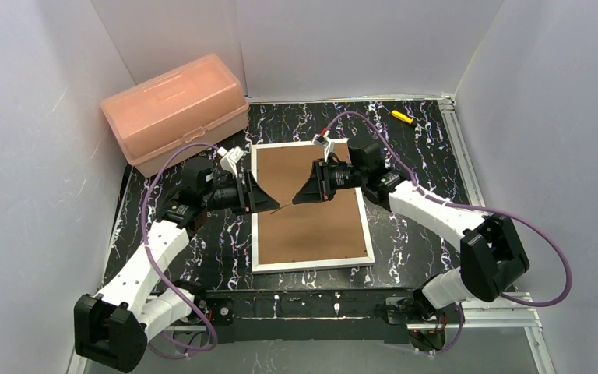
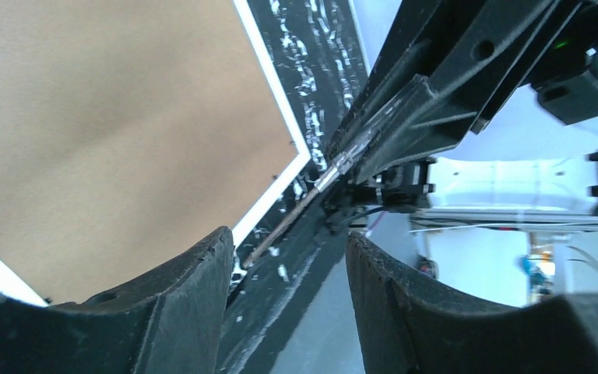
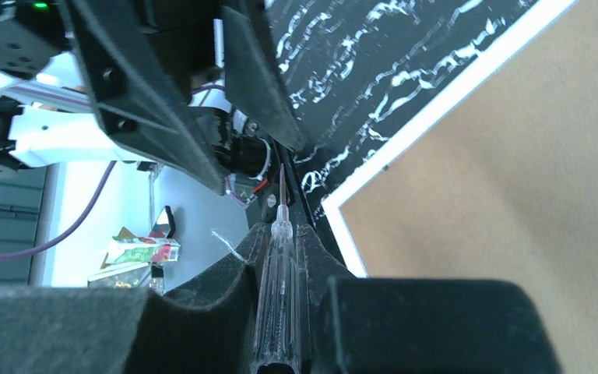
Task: Take the photo out of the frame
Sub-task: Pick up the screwdriver from the center of the board.
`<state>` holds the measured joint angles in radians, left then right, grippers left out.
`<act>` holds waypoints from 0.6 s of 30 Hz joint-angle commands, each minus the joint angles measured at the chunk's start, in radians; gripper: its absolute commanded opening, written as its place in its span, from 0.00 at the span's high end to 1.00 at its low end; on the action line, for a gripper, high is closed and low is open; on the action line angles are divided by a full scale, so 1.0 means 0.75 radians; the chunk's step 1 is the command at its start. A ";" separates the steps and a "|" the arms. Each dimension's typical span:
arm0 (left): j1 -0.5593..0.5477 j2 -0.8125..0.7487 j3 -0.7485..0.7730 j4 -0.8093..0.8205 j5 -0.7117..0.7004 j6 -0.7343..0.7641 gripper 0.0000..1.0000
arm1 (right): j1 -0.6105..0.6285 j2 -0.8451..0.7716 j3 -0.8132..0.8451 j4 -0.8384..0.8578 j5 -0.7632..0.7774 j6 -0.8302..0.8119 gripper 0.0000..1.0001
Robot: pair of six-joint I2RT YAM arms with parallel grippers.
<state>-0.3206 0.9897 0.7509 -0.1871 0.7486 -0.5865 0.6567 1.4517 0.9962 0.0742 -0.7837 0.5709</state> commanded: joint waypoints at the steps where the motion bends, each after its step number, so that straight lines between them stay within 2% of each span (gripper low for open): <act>1: 0.024 0.008 -0.037 0.278 0.217 -0.279 0.48 | 0.002 -0.066 -0.019 0.234 -0.109 0.084 0.99; 8: 0.025 0.011 -0.024 0.268 0.205 -0.288 0.51 | 0.003 -0.078 -0.013 0.288 -0.128 0.126 0.99; 12: 0.025 0.018 -0.034 0.317 0.247 -0.333 0.64 | 0.001 -0.081 -0.019 0.311 -0.103 0.141 0.99; 18: 0.026 -0.004 -0.033 0.329 0.274 -0.355 0.66 | -0.013 -0.096 -0.083 0.515 -0.114 0.257 0.99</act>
<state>-0.3065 1.0054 0.7280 0.0402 0.8989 -0.8314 0.6563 1.4132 0.9535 0.3080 -0.8490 0.7021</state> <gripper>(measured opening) 0.345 0.241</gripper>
